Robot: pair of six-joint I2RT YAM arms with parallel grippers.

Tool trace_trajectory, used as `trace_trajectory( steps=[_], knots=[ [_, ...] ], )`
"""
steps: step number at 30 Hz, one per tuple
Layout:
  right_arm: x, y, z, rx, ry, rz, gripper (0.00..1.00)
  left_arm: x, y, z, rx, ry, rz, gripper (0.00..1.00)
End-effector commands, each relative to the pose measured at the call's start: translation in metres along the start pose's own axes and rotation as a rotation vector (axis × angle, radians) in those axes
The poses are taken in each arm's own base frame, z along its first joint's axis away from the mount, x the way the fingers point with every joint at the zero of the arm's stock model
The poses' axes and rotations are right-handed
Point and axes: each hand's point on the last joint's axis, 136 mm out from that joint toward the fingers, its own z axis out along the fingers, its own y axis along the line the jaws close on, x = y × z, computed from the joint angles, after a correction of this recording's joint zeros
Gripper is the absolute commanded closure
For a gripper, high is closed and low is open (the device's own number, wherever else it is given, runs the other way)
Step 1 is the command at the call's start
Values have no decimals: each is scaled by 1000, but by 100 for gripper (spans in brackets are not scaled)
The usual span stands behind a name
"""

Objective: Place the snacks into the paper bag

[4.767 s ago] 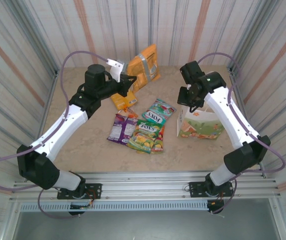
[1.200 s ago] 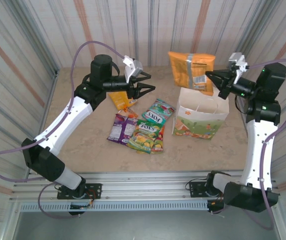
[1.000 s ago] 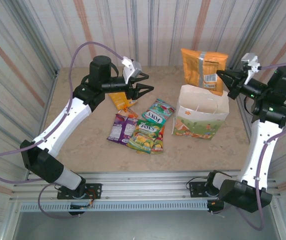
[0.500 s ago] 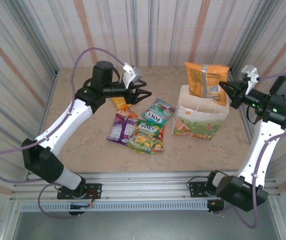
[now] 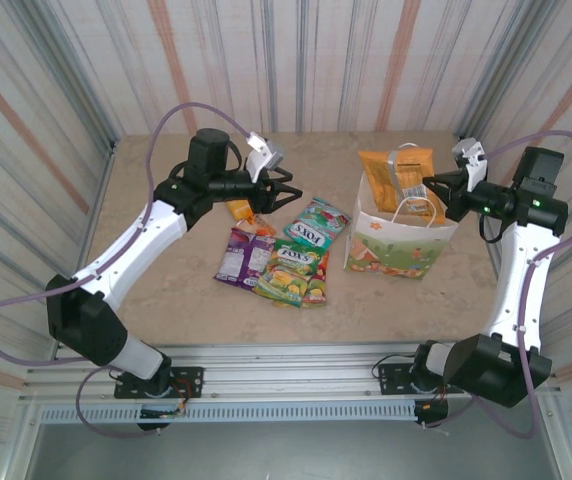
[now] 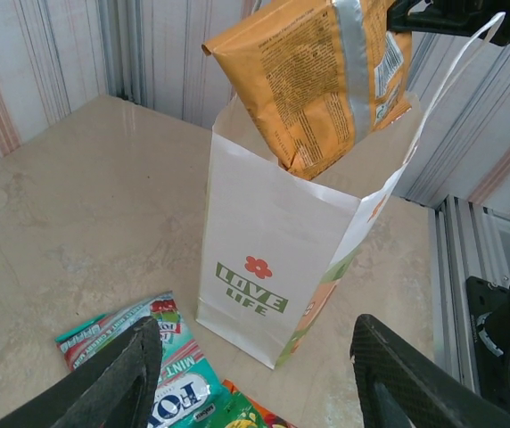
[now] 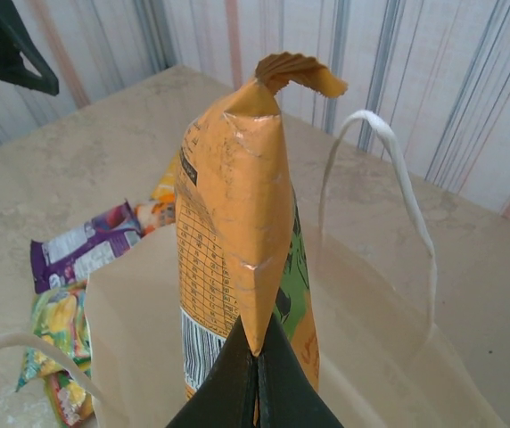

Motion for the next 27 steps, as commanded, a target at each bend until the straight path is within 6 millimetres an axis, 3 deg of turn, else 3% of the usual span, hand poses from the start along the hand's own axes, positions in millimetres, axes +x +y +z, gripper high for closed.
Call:
trace_trajectory(
  steps=[1,5,11,15,19,27],
  knots=[
    [11,3,2,-9,35,15,86,-2,0,-7,-31,-12,-29,41],
    [10,4,-2,31,52,35,68,3,4,-7,-59,-4,-50,42],
    [-1,14,-10,114,53,39,58,11,13,-9,-115,14,-105,43],
    [-10,21,-10,180,51,164,59,22,20,-14,-183,60,-174,45],
    [-9,42,-5,186,88,263,59,41,20,-20,-223,101,-273,46],
    [-17,81,-2,201,136,347,58,105,25,-34,-313,202,-593,47]
  ],
)
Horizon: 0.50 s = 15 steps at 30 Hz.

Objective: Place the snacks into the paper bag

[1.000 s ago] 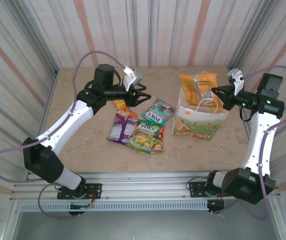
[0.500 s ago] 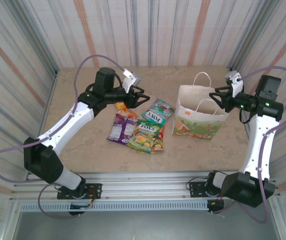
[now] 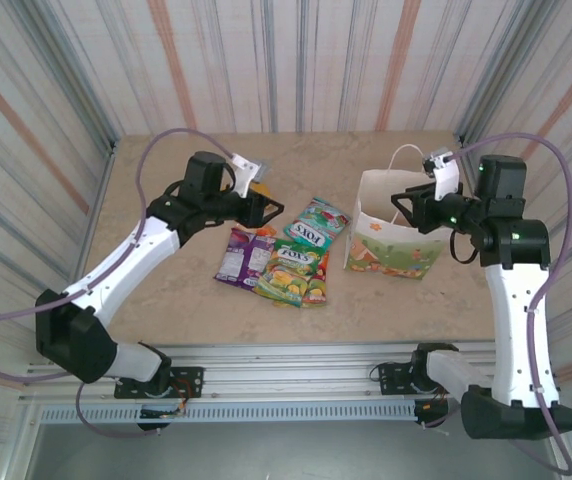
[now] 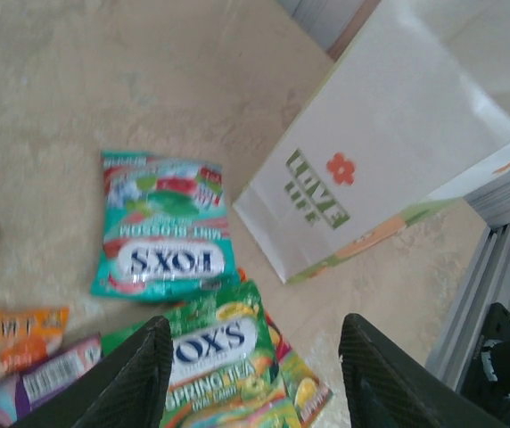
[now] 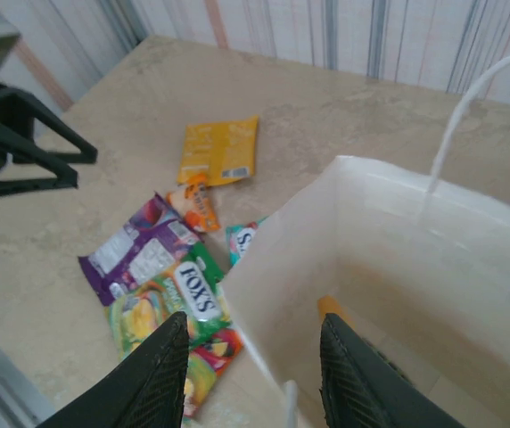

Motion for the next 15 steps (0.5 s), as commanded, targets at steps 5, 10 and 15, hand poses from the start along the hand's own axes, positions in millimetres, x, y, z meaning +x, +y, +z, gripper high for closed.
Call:
trace_trajectory(
  steps=[5,10,15],
  knots=[
    [17,30,4,33,90,194,58,60,23,-3,-58,135,-289,47],
    [43,59,18,28,180,256,53,93,35,6,-80,175,-351,50],
    [71,85,27,33,261,242,49,118,41,19,-62,240,-400,50]
  ],
)
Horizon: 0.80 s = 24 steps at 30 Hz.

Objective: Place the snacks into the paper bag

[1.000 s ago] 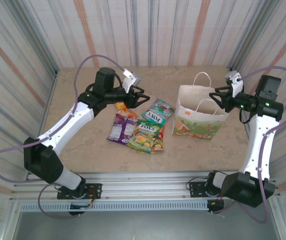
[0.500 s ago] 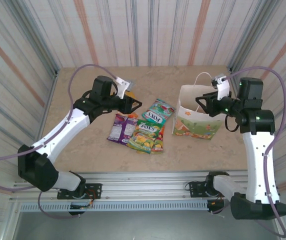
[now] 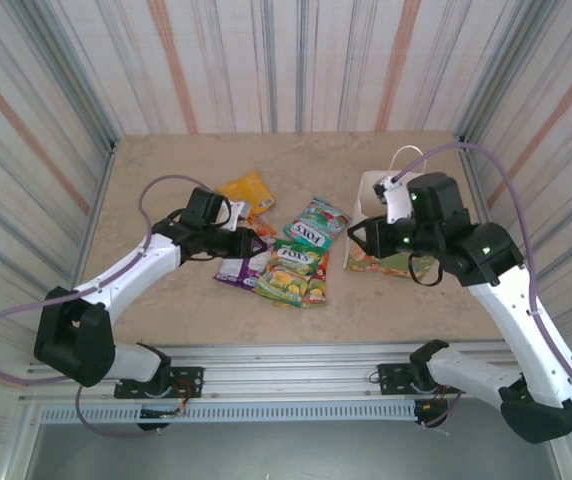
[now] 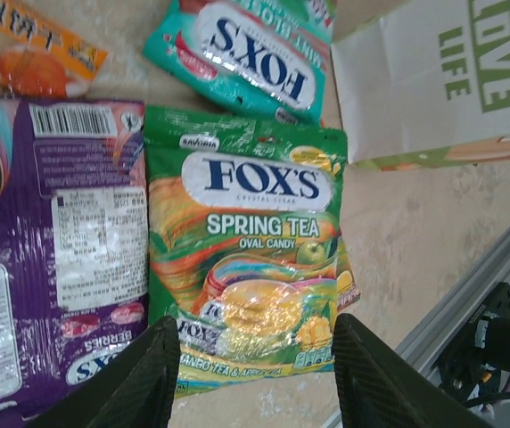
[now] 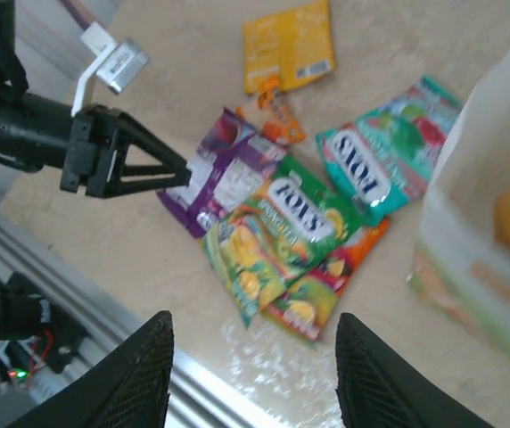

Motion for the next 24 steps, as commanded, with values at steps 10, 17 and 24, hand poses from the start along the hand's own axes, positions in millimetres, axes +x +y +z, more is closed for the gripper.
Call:
trace_trajectory(
  steps=[10,17,24],
  knots=[
    [54,12,20,190,54,103,46,19,24,39,2,104,-75,50],
    [67,31,33,152,70,126,45,32,31,58,20,190,-106,50],
    [78,30,42,159,118,121,44,46,37,70,42,243,-135,52]
  ],
)
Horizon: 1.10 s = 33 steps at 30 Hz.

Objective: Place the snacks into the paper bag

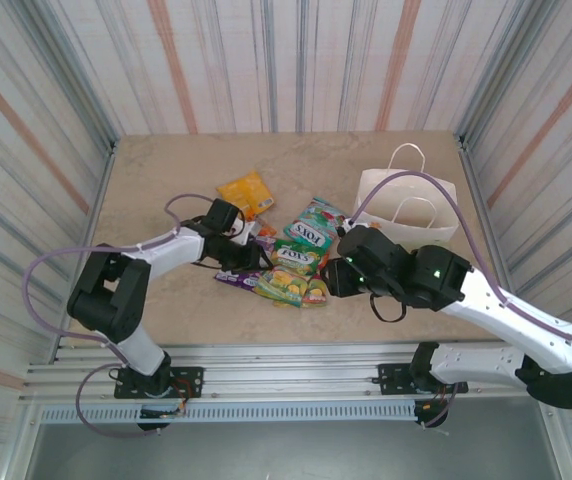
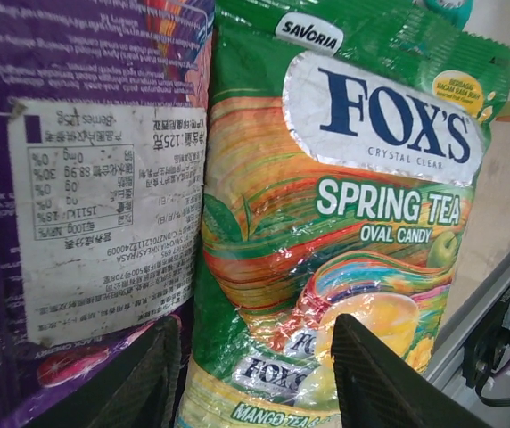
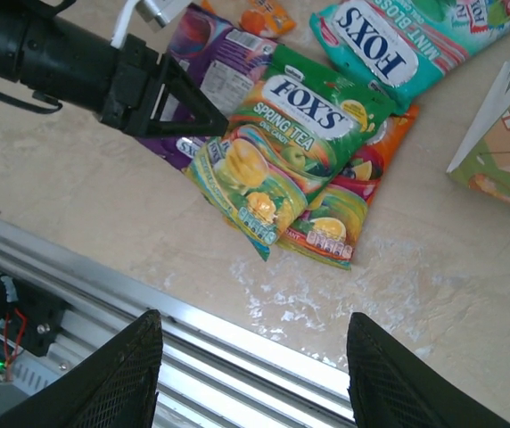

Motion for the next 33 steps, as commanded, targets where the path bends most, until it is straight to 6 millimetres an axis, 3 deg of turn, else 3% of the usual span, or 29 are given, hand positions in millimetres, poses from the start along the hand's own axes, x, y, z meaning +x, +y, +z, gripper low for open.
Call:
trace_trajectory(
  steps=[1,19,24,33],
  knots=[
    [3,-4,3,13,-9,25,44,4,-3,5,43,26,3,52],
    [3,-7,-2,-27,-15,-3,53,25,-5,28,102,112,-12,54],
    [1,-9,-2,-29,-13,6,56,25,-8,31,112,113,-4,70],
    [-9,-12,-11,-71,-57,19,59,20,-23,14,128,90,57,96]
  ],
)
